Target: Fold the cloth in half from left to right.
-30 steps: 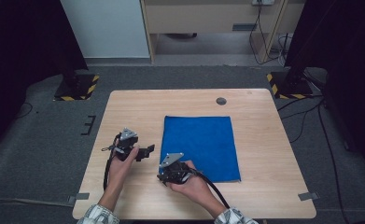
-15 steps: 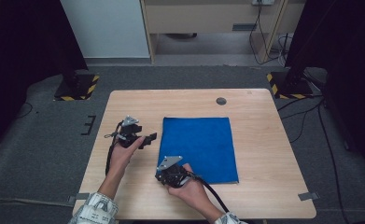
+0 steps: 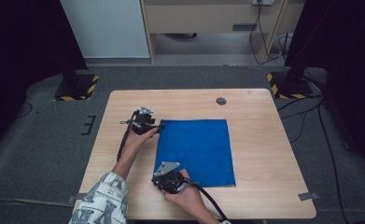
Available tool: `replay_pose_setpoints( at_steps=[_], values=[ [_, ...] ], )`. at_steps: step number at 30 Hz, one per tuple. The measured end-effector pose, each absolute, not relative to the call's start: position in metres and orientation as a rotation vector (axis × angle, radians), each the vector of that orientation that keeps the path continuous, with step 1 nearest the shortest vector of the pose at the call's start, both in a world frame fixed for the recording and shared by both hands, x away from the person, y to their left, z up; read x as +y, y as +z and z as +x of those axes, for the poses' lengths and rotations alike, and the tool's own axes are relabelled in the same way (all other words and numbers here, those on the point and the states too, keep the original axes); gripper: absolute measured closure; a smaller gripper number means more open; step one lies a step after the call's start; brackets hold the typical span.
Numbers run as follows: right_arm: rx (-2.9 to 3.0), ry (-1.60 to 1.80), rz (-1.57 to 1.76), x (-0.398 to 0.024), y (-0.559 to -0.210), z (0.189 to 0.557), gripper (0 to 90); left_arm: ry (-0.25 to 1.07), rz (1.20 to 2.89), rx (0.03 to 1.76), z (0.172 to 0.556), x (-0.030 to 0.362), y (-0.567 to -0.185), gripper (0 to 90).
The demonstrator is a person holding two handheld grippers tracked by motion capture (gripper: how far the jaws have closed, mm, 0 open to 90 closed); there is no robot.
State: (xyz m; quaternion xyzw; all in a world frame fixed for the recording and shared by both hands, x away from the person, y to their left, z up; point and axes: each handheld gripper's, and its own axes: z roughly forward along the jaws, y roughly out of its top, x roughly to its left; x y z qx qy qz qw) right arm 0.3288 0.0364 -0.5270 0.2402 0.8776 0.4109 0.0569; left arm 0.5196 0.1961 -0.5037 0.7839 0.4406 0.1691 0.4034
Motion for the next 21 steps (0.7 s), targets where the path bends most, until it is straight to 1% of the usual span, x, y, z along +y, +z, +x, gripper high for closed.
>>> replay_pose_setpoints(
  at_steps=[1,4,7,11,13,19,20,21],
  values=[
    [2.656,1.247,0.73,0.036,-0.527,0.328,87.0,0.423,1.971,1.118,0.522,0.195,-0.505,44.1],
    [2.656,1.256,0.738,0.034,-0.526,0.327,87.0,0.421,2.017,1.129,0.53,0.19,-0.51,41.8],
    [2.658,1.252,0.739,0.033,-0.526,0.325,87.0,0.403,1.997,1.14,0.536,0.189,-0.515,42.0],
    [2.657,1.257,0.743,0.032,-0.527,0.324,87.0,0.403,1.987,1.16,0.54,0.19,-0.522,46.7],
    [2.659,1.257,0.749,0.032,-0.527,0.324,87.0,0.375,1.985,1.156,0.542,0.191,-0.525,53.4],
    [2.661,1.248,0.743,0.03,-0.526,0.322,87.0,0.322,1.954,1.125,0.542,0.192,-0.525,84.6],
    [2.661,1.249,0.739,0.03,-0.525,0.322,87.0,0.32,1.947,1.123,0.542,0.192,-0.523,87.6],
    [2.657,1.248,0.74,0.029,-0.525,0.321,87.0,0.32,1.94,1.124,0.541,0.192,-0.522,88.1]
  ],
)
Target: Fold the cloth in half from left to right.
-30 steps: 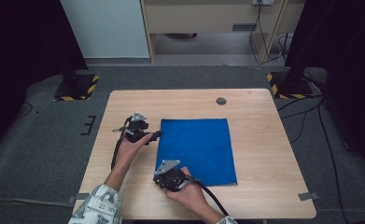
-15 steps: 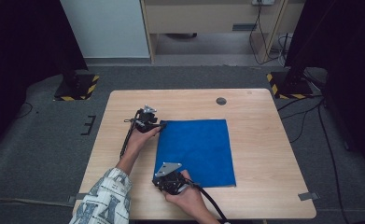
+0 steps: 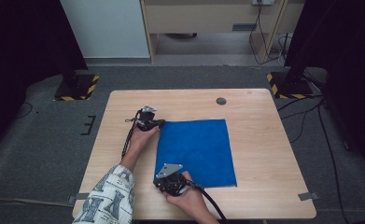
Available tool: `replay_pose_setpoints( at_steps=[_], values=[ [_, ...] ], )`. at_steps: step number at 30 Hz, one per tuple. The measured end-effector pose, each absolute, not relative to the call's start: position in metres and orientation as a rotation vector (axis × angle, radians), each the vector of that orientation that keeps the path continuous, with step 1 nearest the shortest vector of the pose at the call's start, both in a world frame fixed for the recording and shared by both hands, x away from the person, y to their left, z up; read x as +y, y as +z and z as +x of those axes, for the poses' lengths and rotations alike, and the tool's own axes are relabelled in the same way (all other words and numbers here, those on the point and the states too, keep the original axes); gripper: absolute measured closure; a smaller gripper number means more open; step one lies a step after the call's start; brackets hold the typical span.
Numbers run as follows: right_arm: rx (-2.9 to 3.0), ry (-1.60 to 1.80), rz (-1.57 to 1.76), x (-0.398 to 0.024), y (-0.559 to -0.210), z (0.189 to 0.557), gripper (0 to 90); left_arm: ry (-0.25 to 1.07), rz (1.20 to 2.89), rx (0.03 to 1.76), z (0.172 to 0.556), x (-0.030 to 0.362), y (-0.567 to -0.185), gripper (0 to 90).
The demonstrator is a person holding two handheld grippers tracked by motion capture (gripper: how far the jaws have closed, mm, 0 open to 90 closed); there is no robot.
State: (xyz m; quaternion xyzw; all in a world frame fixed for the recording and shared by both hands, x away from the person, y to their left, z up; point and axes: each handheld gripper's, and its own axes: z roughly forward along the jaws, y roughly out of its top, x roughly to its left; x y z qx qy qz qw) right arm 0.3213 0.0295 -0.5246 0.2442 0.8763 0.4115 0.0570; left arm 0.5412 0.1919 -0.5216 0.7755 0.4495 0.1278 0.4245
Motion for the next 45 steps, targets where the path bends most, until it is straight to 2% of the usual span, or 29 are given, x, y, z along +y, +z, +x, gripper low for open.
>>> replay_pose_setpoints(
  at_steps=[8,25,45],
  values=[
    [2.624,1.272,0.736,0.025,-0.516,0.315,87.3,0.362,1.915,1.132,0.537,0.194,-0.508,88.4],
    [2.563,1.281,0.741,0.026,-0.497,0.305,88.1,0.364,1.94,1.14,0.536,0.196,-0.483,88.7],
    [2.536,1.339,0.731,0.064,-0.487,0.302,88.1,0.363,1.946,1.16,0.535,0.231,-0.477,88.6]
  ],
)
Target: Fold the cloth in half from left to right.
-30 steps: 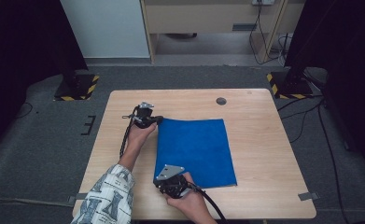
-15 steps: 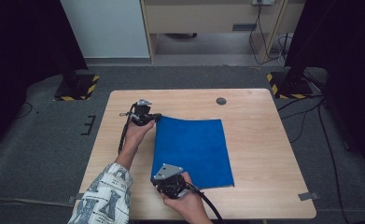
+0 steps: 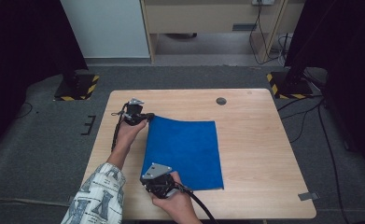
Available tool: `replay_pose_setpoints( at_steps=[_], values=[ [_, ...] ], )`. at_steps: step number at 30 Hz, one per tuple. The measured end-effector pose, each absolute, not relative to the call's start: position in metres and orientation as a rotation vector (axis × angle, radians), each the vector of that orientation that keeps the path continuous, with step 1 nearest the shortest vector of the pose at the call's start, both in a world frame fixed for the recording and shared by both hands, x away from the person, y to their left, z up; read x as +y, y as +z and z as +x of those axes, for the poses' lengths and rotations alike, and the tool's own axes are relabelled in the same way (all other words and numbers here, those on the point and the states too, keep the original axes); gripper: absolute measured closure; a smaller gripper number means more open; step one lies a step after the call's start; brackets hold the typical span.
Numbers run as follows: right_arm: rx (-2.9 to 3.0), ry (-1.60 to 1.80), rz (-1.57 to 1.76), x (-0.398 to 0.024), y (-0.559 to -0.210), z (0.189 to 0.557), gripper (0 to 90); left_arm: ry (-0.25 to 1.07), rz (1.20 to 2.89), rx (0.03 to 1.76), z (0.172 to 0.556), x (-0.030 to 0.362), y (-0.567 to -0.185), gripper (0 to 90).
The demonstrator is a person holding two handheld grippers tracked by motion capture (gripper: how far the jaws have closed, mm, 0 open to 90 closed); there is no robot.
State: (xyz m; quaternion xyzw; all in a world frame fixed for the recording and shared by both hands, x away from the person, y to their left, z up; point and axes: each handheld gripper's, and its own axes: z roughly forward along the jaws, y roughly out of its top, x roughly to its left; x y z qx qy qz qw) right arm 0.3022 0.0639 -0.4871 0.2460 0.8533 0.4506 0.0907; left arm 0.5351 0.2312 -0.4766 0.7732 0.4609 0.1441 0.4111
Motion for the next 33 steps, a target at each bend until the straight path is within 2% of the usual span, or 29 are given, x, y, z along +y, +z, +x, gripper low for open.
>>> replay_pose_setpoints(
  at_steps=[5,11,24,33],
  values=[
    [2.503,1.39,0.758,0.071,-0.488,0.305,88.1,0.372,1.962,1.198,0.531,0.238,-0.471,88.5],
    [2.488,1.429,0.797,0.064,-0.486,0.307,88.0,0.374,1.956,1.182,0.535,0.228,-0.462,88.4],
    [2.434,1.415,0.869,-0.005,-0.482,0.307,87.8,0.349,1.949,1.167,0.546,0.171,-0.463,88.3],
    [2.422,1.346,0.872,-0.037,-0.482,0.305,87.9,0.319,1.925,1.158,0.55,0.137,-0.467,88.3]
  ],
)
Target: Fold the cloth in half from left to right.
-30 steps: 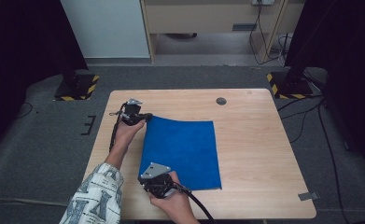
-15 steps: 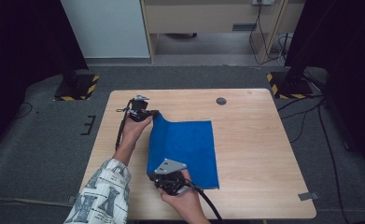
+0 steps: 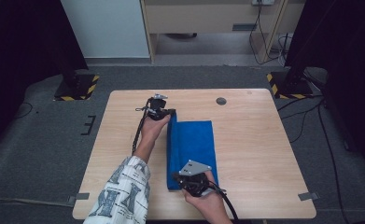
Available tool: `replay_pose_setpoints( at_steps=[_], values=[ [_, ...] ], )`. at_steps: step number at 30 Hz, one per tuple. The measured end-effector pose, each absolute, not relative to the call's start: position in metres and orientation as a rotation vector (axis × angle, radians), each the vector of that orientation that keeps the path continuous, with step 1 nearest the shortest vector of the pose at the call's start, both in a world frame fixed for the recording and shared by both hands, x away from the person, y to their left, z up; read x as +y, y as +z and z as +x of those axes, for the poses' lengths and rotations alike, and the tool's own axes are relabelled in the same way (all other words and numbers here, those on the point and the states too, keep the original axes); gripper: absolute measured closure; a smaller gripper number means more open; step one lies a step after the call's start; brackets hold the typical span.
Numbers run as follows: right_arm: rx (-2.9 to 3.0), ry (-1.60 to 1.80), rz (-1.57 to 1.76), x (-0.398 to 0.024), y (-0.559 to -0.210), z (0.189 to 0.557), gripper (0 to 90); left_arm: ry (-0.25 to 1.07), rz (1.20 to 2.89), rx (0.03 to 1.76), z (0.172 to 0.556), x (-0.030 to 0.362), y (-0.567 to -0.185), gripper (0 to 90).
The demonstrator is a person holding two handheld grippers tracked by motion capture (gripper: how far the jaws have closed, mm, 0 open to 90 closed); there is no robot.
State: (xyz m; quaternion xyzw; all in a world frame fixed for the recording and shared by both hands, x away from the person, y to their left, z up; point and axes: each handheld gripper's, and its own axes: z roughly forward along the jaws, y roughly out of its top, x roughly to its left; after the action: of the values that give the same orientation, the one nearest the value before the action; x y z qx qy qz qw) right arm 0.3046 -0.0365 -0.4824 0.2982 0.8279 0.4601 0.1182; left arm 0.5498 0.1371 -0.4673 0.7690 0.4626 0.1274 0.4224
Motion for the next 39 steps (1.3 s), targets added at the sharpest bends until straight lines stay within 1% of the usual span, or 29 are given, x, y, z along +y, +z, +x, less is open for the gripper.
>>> replay_pose_setpoints(
  at_steps=[7,10,21,32,39],
  values=[
    [2.411,1.326,0.89,-0.06,-0.484,0.302,87.9,0.298,1.941,1.123,0.552,0.11,-0.471,88.3],
    [2.417,1.312,0.89,-0.067,-0.486,0.302,87.8,0.309,1.964,1.107,0.553,0.095,-0.47,88.3],
    [2.4,1.283,0.925,-0.096,-0.483,0.301,87.8,0.294,1.987,1.106,0.557,0.058,-0.481,88.3],
    [2.406,1.248,0.951,-0.115,-0.489,0.298,87.5,0.292,2.004,1.11,0.56,0.033,-0.487,88.3],
    [2.408,1.231,0.985,-0.124,-0.494,0.303,87.3,0.296,2.032,1.109,0.565,0.023,-0.489,88.3]
  ],
)
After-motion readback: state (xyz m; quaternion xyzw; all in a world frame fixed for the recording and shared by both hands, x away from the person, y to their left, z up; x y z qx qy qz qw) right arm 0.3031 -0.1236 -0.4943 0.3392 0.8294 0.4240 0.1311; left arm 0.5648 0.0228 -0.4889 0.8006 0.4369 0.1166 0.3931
